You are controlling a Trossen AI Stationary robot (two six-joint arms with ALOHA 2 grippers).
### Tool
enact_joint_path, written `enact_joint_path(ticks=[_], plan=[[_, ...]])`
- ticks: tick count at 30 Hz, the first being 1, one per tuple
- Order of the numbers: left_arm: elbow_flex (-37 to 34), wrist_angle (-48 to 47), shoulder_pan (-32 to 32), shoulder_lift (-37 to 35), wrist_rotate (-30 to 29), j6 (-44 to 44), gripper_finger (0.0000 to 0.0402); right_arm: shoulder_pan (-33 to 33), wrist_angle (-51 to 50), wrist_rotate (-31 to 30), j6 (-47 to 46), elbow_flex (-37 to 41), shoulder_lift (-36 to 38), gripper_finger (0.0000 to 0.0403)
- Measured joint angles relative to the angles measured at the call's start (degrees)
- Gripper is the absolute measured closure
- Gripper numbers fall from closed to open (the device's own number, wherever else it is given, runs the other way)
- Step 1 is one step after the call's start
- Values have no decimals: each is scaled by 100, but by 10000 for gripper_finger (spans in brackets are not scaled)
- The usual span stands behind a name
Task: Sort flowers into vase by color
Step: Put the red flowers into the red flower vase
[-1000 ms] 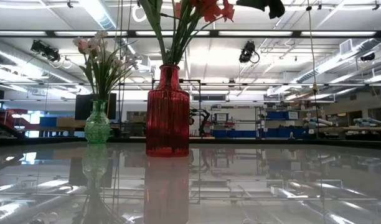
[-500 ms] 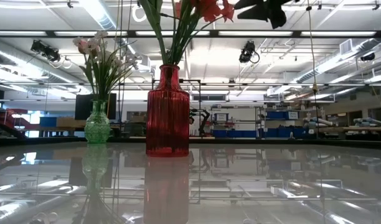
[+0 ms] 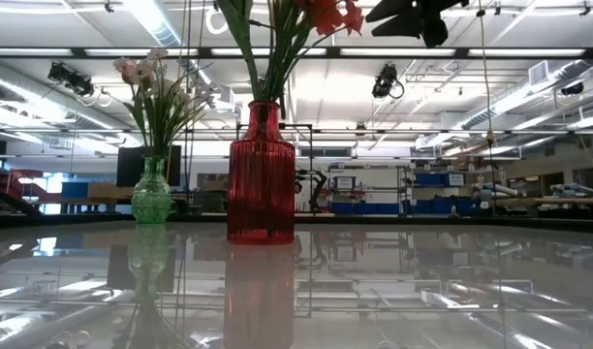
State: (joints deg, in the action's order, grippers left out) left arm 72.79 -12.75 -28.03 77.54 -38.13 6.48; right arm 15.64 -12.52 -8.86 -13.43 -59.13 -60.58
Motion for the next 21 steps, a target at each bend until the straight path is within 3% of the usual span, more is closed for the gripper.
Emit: enact_joint_path(ticks=[13,21], plan=[[433,-256,0,-59,138,-145,395,56,-5,-46,-51,0,-2,235],[433,-888,0,-57,243,353,395,138,5,-53,-61,0,-2,235]])
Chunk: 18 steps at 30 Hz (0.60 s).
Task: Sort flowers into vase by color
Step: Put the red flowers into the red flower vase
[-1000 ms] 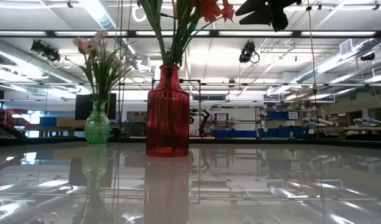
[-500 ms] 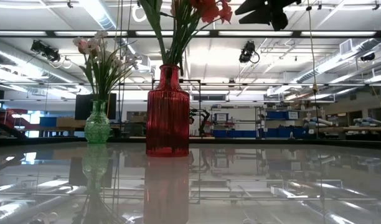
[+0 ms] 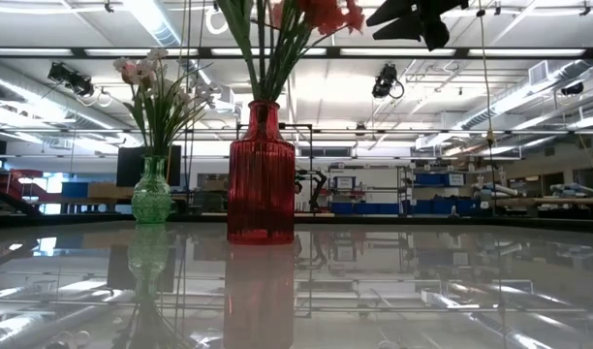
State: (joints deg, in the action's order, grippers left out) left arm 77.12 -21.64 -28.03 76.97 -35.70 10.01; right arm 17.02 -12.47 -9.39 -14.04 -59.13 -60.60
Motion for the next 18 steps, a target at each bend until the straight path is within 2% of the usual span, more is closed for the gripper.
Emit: enact_joint_path(ticks=[8,18], plan=[[13,-209,142,70,-4,60,395,0,-2,5,-7,0,-2,235],[11,-229,351,550,-24,1018,377,0,-45,6,-4,0,-2,235]])
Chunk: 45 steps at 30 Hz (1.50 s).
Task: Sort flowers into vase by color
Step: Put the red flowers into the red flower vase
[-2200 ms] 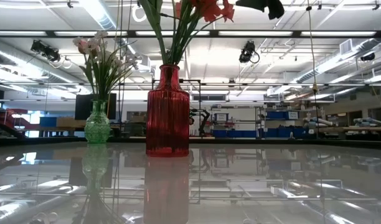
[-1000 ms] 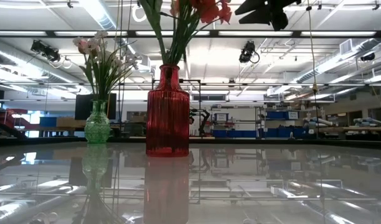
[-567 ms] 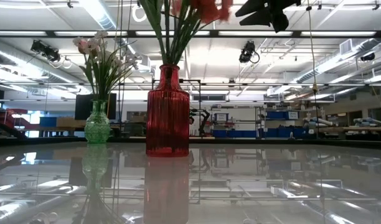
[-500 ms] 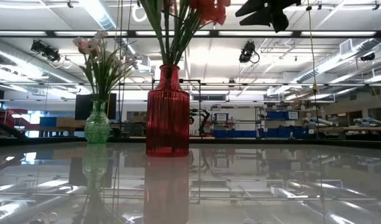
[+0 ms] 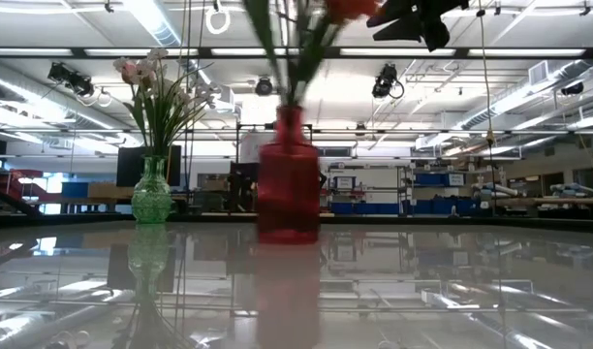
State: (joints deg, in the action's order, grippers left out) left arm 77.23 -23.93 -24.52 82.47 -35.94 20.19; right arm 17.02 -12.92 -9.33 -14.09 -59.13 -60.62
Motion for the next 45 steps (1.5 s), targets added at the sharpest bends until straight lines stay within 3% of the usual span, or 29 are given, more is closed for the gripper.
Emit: enact_joint_path(ticks=[9,18,33,45], plan=[[-11,-71,-5,197,28,323,374,0,-94,5,-72,0,-2,235],[198,471,292,103,53,144,373,0,-79,46,-74,0,-2,235],[243,1097,1198,576,1609,228,373,0,-83,59,-74,1,0,235],[243,692,1209,1043,1777,113,372,0,-97,152,-76,2,0,235]])
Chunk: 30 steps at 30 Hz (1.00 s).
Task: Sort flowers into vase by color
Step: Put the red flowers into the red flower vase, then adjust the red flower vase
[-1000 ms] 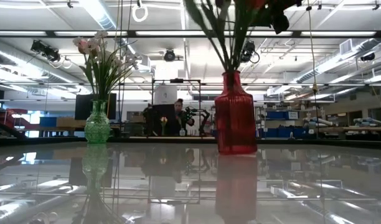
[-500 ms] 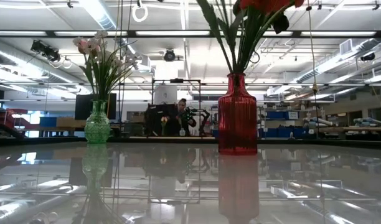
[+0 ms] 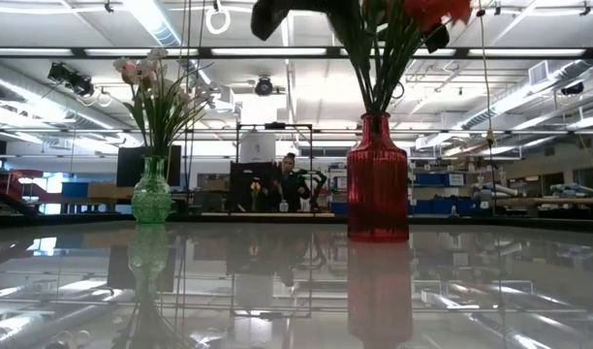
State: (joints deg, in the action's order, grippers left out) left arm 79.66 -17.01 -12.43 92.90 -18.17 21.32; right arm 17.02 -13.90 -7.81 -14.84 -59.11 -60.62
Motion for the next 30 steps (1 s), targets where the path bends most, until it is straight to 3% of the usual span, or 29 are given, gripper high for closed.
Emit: enact_joint_path(ticks=[6,9,18,23,26,30], plan=[[0,-466,-31,-27,-3,-82,368,0,-1,1,26,-1,0,235],[0,-455,-30,-93,2,-234,344,0,-11,-31,-43,0,0,235],[0,-917,-31,-564,96,-197,172,0,-1514,-487,89,0,55,235],[0,-1618,-31,-1090,92,-60,112,-8,-2744,-442,38,66,77,235],[0,-2168,-31,-1380,-15,137,104,-4,-2942,28,32,552,198,235],[-97,-2760,-31,-1748,-359,199,110,-337,-2227,1053,-193,1521,351,235]])
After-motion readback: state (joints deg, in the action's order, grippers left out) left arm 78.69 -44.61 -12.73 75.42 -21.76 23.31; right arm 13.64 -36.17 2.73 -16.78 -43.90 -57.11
